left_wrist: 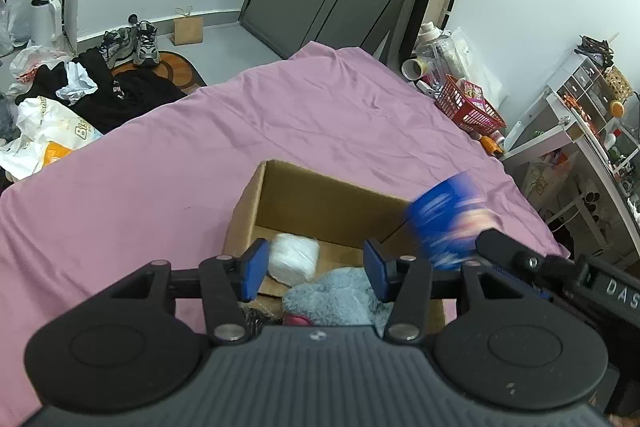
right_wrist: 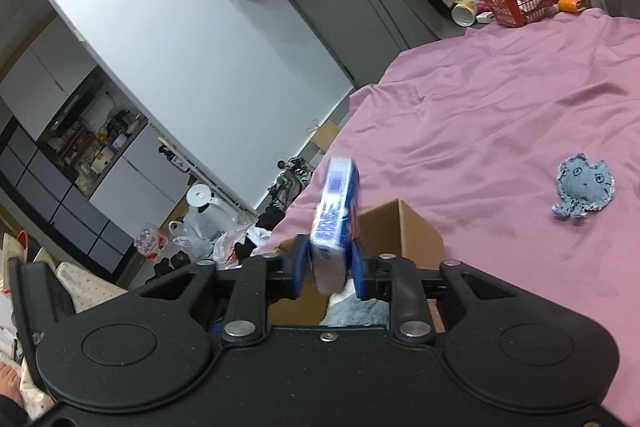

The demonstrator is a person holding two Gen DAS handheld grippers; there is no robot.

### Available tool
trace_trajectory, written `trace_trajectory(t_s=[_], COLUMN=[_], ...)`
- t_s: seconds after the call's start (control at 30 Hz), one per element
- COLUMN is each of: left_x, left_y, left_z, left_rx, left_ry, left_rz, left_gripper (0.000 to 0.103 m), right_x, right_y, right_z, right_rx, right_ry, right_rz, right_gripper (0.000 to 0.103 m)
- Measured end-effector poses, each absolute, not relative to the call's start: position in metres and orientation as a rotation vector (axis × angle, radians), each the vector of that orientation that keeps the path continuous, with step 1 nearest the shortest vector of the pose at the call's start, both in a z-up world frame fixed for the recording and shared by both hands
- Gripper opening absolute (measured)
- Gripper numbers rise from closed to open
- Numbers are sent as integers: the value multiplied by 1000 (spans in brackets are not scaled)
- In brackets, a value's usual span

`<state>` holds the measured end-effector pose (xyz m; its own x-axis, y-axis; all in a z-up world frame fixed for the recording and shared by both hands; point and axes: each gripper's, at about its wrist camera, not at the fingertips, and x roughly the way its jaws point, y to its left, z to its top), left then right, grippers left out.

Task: Organize soft objects
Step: 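Drop the tissue pack into the box with the right gripper while the left drops the white ball, then grasp the black patched plush with the right gripper while the left grasps the denim octopus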

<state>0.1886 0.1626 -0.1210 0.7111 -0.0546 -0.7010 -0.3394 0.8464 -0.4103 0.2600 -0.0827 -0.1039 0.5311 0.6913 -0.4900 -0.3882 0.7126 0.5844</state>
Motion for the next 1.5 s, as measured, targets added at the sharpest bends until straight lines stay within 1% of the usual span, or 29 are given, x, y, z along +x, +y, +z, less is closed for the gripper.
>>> trace_trajectory(t_s=[0.07,0.13,0.33,0.37,0.47,0.53,0.73,1.13,1.43,1.5], left_x=[187,186,189,189,189,191,197,217,240,246], left_y=[161,158,139,136,124,116,92,64,37,30], left_z=[-118,-115,-109,-108,-104,-102,-101,-94,-98,-100], left_rx=[-547,-538,-520,-516,-499,-478,-429,-376,-349,-348], left_ry=[774,776,781,779,763,756,775,776,786,785], left_rz=[168,173,167,159,137,133,81,43,11,2], left_gripper=[53,59,62,64,73,76,76,78,78,78], right_x=[261,260,250,248,244,243,241,247,259,261], right_y=[-87,-93,-125,-131,-151,-163,-191,-227,-252,-256], right_z=[-105,-105,-107,-107,-107,-107,-105,-117,-122,-122], right_rx=[462,482,492,488,461,452,423,395,383,369], right_ry=[770,772,760,756,749,749,721,731,747,750], right_rz=[665,658,613,603,563,535,461,357,298,292], right_gripper=[44,46,53,55,57,58,67,69,69,70])
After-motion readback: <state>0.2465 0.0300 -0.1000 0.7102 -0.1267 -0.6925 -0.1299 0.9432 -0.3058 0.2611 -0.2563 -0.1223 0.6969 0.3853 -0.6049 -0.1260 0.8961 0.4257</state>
